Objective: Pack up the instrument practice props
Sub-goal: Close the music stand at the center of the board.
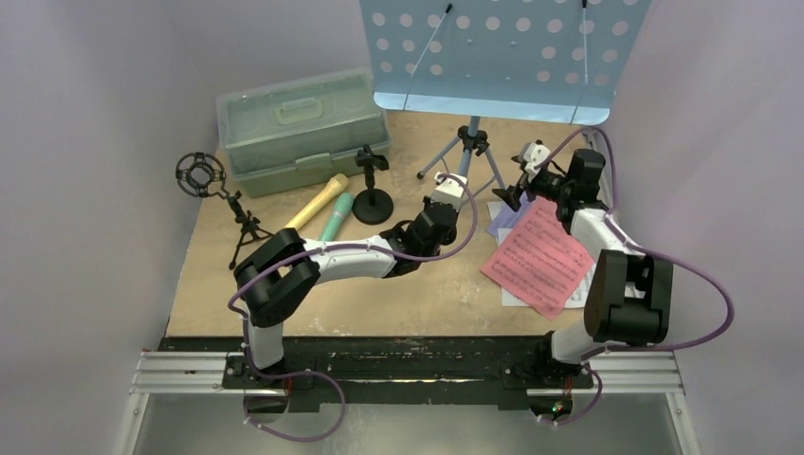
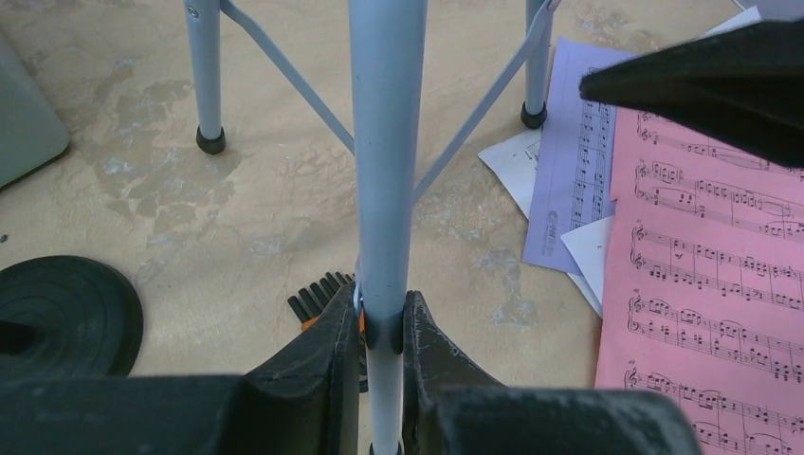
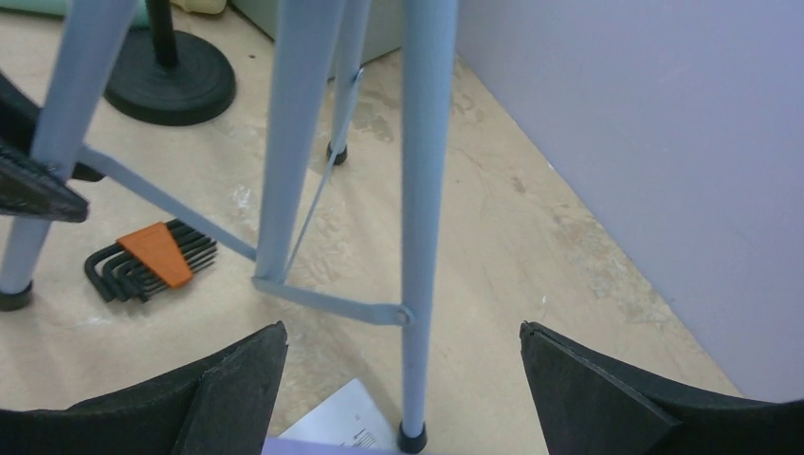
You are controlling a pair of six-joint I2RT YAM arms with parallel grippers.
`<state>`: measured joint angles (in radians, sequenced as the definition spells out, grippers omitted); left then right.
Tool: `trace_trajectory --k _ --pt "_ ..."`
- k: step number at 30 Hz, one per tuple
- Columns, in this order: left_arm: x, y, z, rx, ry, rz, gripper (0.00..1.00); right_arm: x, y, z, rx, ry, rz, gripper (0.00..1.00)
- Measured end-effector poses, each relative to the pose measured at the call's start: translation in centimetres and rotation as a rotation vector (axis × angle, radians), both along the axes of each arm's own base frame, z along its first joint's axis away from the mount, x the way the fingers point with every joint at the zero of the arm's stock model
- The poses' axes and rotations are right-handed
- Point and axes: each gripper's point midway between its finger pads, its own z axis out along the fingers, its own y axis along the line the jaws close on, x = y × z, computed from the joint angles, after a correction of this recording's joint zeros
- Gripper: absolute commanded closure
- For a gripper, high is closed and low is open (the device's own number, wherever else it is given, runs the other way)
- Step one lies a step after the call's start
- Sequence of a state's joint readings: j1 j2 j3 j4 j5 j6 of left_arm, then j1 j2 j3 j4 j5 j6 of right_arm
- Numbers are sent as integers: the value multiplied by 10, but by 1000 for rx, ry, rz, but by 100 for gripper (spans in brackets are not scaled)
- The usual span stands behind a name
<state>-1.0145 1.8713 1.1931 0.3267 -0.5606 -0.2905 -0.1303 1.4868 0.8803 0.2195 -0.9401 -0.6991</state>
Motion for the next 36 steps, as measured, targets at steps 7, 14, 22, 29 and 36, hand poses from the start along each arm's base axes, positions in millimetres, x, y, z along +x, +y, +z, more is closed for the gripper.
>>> trace_trajectory --k 7,14,22,29,36 --pt "-1 -1 0 9 1 -21 100 33 25 22 -3 -61 56 58" --pt "-2 5 1 16 6 -36 100 32 49 24 31 -11 138 100" --pt "2 7 7 42 -15 -91 100 6 61 35 185 26 148 100" --pt "7 7 12 43 -37 -123 100 -24 94 49 340 94 191 100" --pt "14 5 19 14 -54 -141 100 -28 98 58 401 97 197 100"
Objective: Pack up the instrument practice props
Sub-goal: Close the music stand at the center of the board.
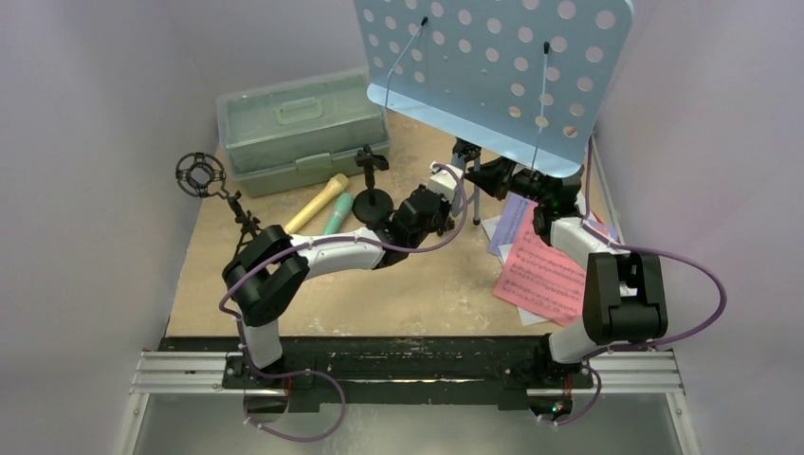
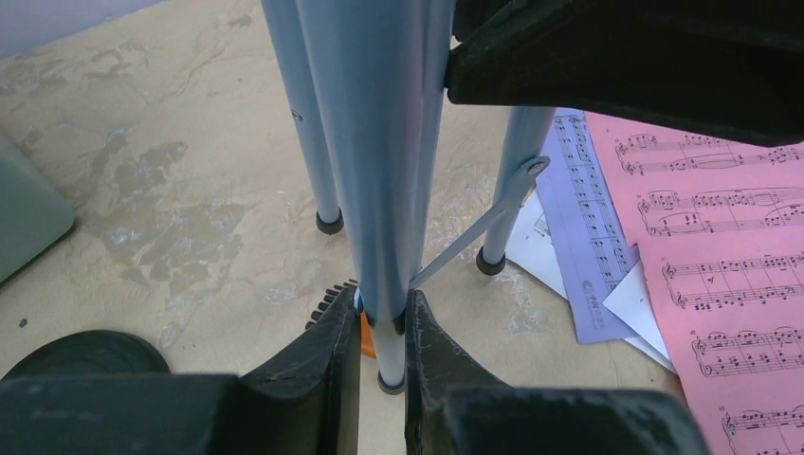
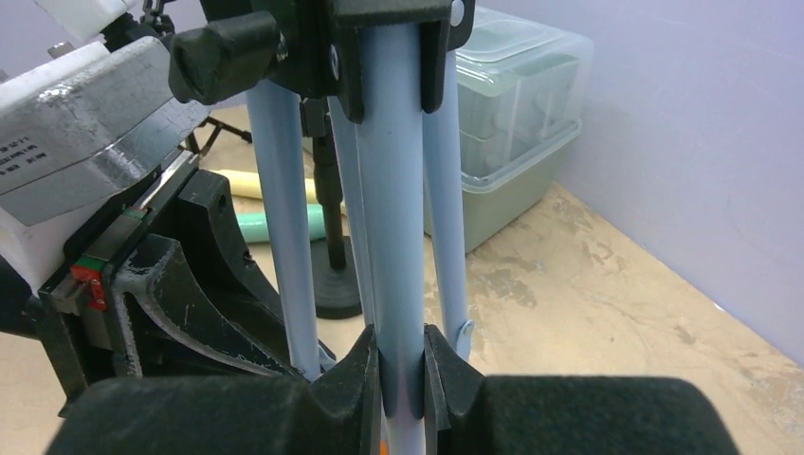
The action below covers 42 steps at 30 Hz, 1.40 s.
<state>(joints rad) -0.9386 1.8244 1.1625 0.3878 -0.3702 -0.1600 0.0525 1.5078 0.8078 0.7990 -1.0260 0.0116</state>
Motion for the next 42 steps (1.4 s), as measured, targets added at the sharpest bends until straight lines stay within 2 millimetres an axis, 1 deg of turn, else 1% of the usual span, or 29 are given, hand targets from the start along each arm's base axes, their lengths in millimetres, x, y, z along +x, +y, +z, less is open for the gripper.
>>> trace_trajectory --k 3,4,9,12,13,15,17,19,23,24,25,27,29,32,36,40,42 --pt "1 -2 2 -6 -4 -20 100 -1 0 1 22 12 -7 100" --pt "1 -2 2 -7 -5 -28 96 -2 -1 0 29 18 -8 100" --pt "0 -4 -1 -14 1 -72 64 -3 -3 -3 38 39 -13 100" --pt "-8 -12 0 -57 -18 -133 45 -5 -4 -9 39 58 -13 100" --pt "-12 -13 2 -74 -24 -152 39 -5 -4 -9 39 58 -11 100" --pt "-19 -14 8 -110 -37 -184 32 -7 -3 -10 37 58 2 100" --pt "-28 -13 22 -152 -55 -211 26 -8 -3 -10 36 58 8 100" --pt "-36 -10 41 -197 -86 -235 23 -9 -4 -11 37 54 5 100" --pt "-55 2 85 -286 -170 -281 22 -9 -7 -12 41 54 4 100" --pt "-61 6 97 -310 -196 -293 18 -10 -8 -12 42 55 3 100" --pt "-66 10 107 -332 -225 -304 9 -10 -8 -12 43 55 3 100" --pt "-74 21 125 -375 -290 -307 2 -10 -9 -12 45 55 2 100" --pt "-81 32 140 -433 -360 -297 0 -10 -9 -12 46 54 3 100" --pt "-80 36 156 -473 -436 -278 0 -10 -9 -12 50 52 4 100" --pt "-65 27 174 -489 -519 -243 0 -11 -8 -11 56 52 4 100" --pt "-46 12 182 -478 -575 -211 1 -11 -8 -11 59 54 4 100" --pt "-36 3 185 -476 -591 -200 3 -11 -8 -12 62 54 4 100"
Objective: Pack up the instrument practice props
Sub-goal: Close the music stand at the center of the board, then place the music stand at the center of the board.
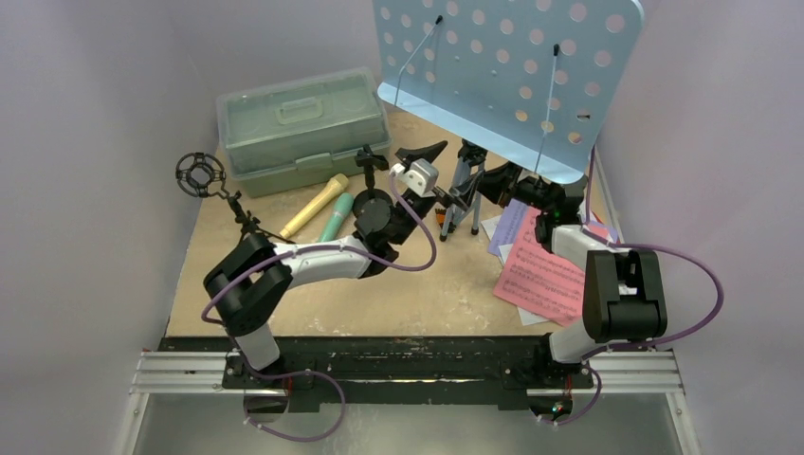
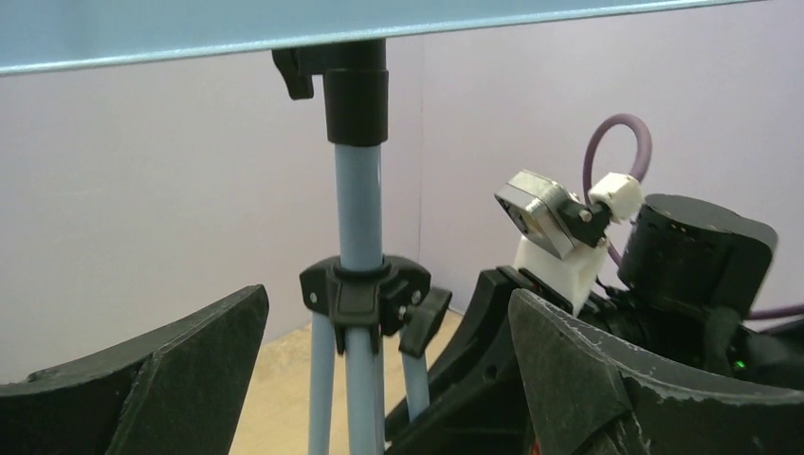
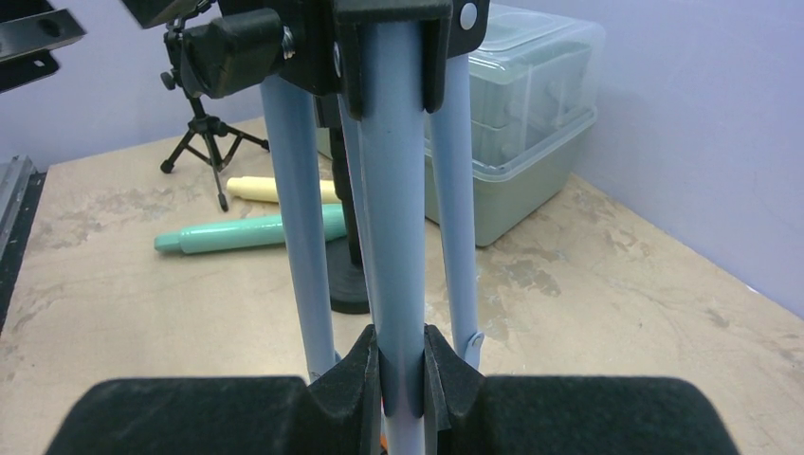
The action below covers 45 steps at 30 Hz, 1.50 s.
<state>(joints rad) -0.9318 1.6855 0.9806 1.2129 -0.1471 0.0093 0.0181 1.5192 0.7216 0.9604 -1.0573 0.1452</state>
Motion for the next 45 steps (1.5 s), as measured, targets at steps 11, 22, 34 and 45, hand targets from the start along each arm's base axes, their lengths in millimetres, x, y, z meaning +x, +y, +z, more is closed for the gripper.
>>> trace_trajectory --k 11,22,34,45 --pt "41 -31 29 -58 -37 85 50 -2 0 1 10 0 1 100" --pt "61 -50 36 -6 -28 113 100 -4 -4 3 34 23 -9 100" --pt "44 -79 99 85 -14 14 100 -37 -7 69 182 115 -28 100" --pt "36 -75 75 245 142 -6 100 -73 24 61 313 349 103 100"
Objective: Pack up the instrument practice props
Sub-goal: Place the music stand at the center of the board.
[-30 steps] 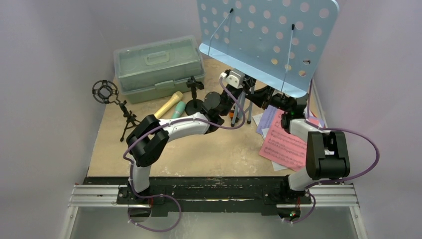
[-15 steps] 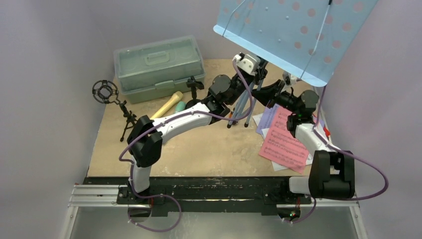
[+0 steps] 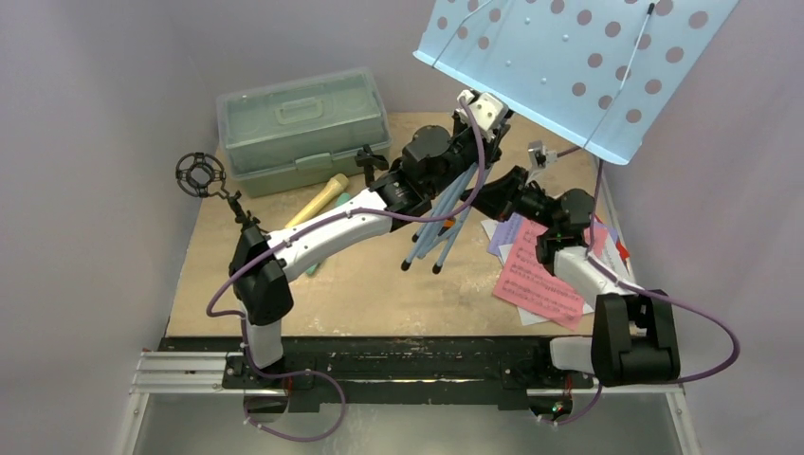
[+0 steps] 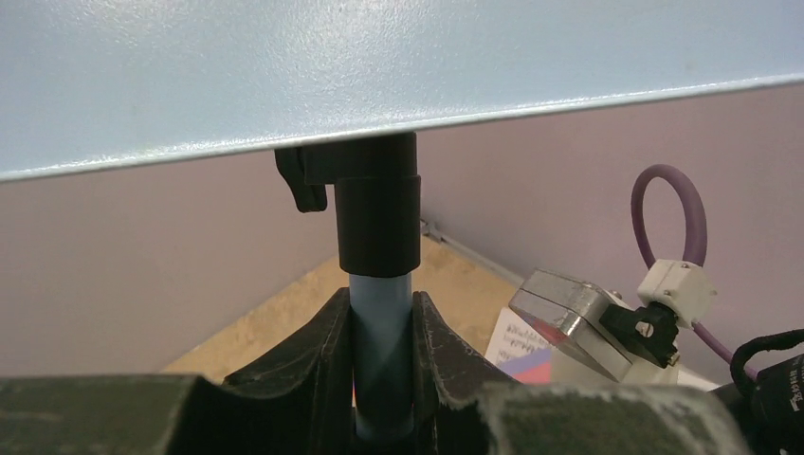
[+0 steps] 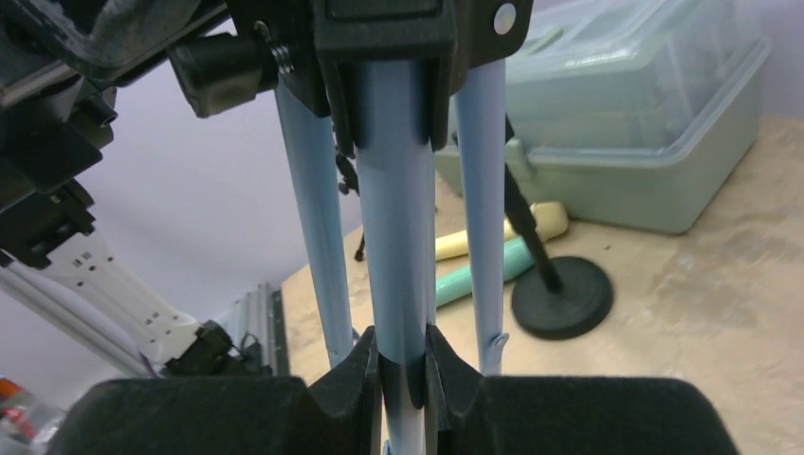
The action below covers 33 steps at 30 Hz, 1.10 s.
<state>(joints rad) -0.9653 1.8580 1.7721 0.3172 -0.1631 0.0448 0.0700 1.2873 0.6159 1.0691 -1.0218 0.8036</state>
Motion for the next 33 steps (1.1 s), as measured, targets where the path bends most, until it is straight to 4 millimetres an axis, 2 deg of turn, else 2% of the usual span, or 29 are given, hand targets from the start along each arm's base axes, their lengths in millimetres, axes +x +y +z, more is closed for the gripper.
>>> trace_trajectory --k 5,8,13,19,25,29,33 --pt "3 1 -44 83 96 18 100 -15 11 -34 22 159 30 100" --pt "3 2 -79 151 156 24 100 -25 19 -60 20 263 36 100" --pt "8 -4 -128 233 219 23 100 -30 20 -95 21 415 -13 100" --pt "25 -10 -172 278 266 22 100 -21 20 -128 39 570 -78 100" --pt "55 -15 -228 320 353 32 100 -4 22 -167 80 755 -119 100" --pt "70 -13 -269 355 419 38 100 4 28 -192 103 882 -122 100" --pt "80 -7 -298 378 471 48 100 9 34 -208 120 964 -119 99"
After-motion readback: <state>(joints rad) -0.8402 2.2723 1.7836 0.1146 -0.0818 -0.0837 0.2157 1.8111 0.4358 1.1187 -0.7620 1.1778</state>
